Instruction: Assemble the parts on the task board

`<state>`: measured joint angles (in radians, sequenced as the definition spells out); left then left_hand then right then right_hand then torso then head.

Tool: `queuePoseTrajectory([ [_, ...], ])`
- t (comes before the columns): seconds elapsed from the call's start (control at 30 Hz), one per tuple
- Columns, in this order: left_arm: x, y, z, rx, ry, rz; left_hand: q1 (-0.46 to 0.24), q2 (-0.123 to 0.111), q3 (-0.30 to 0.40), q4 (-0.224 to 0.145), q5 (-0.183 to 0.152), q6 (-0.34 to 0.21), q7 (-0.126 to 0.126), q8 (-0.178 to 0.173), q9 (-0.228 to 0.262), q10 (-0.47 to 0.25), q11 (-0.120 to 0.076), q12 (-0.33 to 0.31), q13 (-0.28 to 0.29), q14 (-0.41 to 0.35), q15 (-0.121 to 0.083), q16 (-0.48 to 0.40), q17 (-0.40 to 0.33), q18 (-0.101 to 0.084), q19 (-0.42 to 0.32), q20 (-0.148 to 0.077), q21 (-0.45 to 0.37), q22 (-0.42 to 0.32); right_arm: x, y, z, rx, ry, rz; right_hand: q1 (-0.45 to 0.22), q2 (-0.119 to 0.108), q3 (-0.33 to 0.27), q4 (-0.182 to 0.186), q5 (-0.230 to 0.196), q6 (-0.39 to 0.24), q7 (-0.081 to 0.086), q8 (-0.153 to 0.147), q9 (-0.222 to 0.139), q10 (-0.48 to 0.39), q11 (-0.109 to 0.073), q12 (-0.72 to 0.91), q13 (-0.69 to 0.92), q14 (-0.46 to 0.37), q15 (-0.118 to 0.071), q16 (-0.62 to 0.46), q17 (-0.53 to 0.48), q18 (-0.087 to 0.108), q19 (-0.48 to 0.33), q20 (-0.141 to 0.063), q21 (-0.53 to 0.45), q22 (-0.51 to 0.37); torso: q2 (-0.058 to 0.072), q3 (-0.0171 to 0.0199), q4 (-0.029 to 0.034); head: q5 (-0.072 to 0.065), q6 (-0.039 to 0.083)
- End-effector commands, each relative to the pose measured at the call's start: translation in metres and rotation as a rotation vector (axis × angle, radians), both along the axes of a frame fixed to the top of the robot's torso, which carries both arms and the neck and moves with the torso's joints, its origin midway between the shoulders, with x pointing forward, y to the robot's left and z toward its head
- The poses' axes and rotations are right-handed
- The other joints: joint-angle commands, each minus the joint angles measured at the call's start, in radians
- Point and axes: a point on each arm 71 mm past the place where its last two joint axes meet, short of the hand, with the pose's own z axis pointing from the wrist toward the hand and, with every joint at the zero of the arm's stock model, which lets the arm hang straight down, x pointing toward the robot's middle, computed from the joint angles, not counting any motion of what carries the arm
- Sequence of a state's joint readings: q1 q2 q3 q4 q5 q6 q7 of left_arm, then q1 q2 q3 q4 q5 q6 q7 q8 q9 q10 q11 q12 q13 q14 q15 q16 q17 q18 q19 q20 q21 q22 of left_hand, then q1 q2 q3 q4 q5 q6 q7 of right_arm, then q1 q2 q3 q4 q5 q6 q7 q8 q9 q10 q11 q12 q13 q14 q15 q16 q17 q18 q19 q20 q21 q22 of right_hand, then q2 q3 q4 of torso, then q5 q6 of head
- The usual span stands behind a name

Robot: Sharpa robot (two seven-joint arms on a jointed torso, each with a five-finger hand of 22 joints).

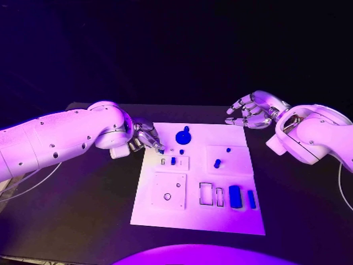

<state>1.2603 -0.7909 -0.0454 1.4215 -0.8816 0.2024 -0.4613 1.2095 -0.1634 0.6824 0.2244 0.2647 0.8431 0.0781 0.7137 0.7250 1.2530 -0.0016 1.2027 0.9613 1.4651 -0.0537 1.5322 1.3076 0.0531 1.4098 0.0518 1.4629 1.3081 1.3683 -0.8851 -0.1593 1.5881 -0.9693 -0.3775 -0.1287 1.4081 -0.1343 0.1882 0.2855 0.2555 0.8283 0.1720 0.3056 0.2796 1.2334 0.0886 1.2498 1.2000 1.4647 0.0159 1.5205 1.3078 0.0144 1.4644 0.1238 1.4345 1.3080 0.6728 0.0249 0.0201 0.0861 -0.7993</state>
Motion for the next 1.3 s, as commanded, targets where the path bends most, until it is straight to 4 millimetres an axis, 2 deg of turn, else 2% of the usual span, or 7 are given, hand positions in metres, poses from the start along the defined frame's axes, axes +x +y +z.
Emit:
queuePoseTrajectory([
  [0.03,-0.001,-0.004,0.001,0.035,-0.084,-0.023,-0.01,-0.002,0.186,-0.177,0.009,0.015,-0.005,0.004,0.011,0.014,-0.002,0.006,0.006,0.087,-0.007,0.005,0.2,-0.002,0.01,0.002,0.009,0.05,-0.001,0.001,-0.001,-0.004,0.007,0.015,-0.001,0.003,0.006,0.0,0.003,0.004,-0.002,0.004,-0.002,0.002,-0.003,0.002,0.0,0.08,-0.005,-0.003,0.164,0.016,0.042,-0.009,-0.002,0.208,0.001,-0.0008,-0.0007,0.004,-0.003],
  [0.13,-0.004,-0.006,-0.002,0.03,-0.1,-0.029,-0.022,-0.013,0.203,-0.185,0.017,0.024,-0.009,0.006,0.011,0.027,-0.005,0.015,0.02,0.088,-0.01,0.006,0.202,-0.005,0.02,-0.001,0.016,0.063,-0.001,0.001,-0.001,-0.005,0.008,0.017,-0.001,0.003,0.006,0.0,0.003,0.004,-0.002,0.004,-0.002,0.002,-0.003,0.002,0.0,0.08,-0.005,-0.003,0.164,0.016,0.042,-0.009,-0.002,0.208,0.002,-0.0004,-0.0025,0.007,-0.005],
  [0.3,-0.01,-0.01,-0.007,0.024,-0.125,-0.037,-0.039,-0.026,0.221,-0.193,0.04,0.034,-0.013,0.009,0.012,0.042,-0.009,0.024,0.034,0.088,-0.013,0.006,0.203,-0.006,0.025,-0.005,0.02,0.071,-0.001,0.001,-0.002,-0.005,0.01,0.019,-0.003,0.001,0.008,0.001,0.006,0.004,-0.002,0.005,-0.002,0.002,-0.003,0.002,-0.001,0.08,-0.005,-0.004,0.163,0.016,0.042,-0.009,-0.002,0.208,0.002,0.0011,-0.0013,0.007,-0.008],
  [0.6,-0.017,-0.015,-0.013,0.068,-0.148,-0.086,-0.042,-0.029,0.223,-0.195,0.046,0.037,-0.014,0.01,0.012,0.047,-0.01,0.028,0.04,0.089,-0.014,0.007,0.203,-0.007,0.027,-0.006,0.021,0.073,-0.001,0.001,-0.002,-0.005,0.012,0.021,-0.004,0.001,0.008,0.001,0.006,0.004,-0.002,0.005,-0.002,0.002,-0.003,0.003,0.0,0.08,-0.005,-0.003,0.164,0.016,0.042,-0.009,-0.002,0.208,0.002,0.0005,-0.0026,0.012,-0.013],
  [0.77,-0.02,-0.016,-0.014,0.106,-0.154,-0.112,-0.044,-0.032,0.225,-0.198,0.05,0.039,-0.015,0.01,0.012,0.05,-0.011,0.029,0.042,0.089,-0.015,0.007,0.204,-0.007,0.028,-0.006,0.021,0.075,-0.002,0.001,-0.002,-0.005,0.013,0.022,-0.004,0.001,0.008,0.001,0.006,0.004,-0.002,0.005,-0.002,0.002,-0.003,0.003,0.0,0.08,-0.005,-0.003,0.164,0.016,0.042,-0.009,-0.002,0.208,0.002,0.0005,-0.0014,0.01,-0.016],
  [1.3,-0.023,-0.014,-0.02,0.165,-0.137,-0.136,-0.045,-0.033,0.225,-0.199,0.052,0.04,-0.015,0.011,0.012,0.052,-0.011,0.031,0.046,0.089,-0.016,0.007,0.205,-0.007,0.027,-0.007,0.021,0.075,-0.002,0.001,-0.002,-0.003,0.015,0.024,-0.004,0.001,0.008,0.001,0.006,0.004,-0.002,0.005,-0.002,0.002,-0.003,0.003,0.0,0.08,-0.005,-0.003,0.164,0.016,0.042,-0.009,-0.002,0.208,0.001,-0.0001,-0.0015,0.01,-0.016],
])
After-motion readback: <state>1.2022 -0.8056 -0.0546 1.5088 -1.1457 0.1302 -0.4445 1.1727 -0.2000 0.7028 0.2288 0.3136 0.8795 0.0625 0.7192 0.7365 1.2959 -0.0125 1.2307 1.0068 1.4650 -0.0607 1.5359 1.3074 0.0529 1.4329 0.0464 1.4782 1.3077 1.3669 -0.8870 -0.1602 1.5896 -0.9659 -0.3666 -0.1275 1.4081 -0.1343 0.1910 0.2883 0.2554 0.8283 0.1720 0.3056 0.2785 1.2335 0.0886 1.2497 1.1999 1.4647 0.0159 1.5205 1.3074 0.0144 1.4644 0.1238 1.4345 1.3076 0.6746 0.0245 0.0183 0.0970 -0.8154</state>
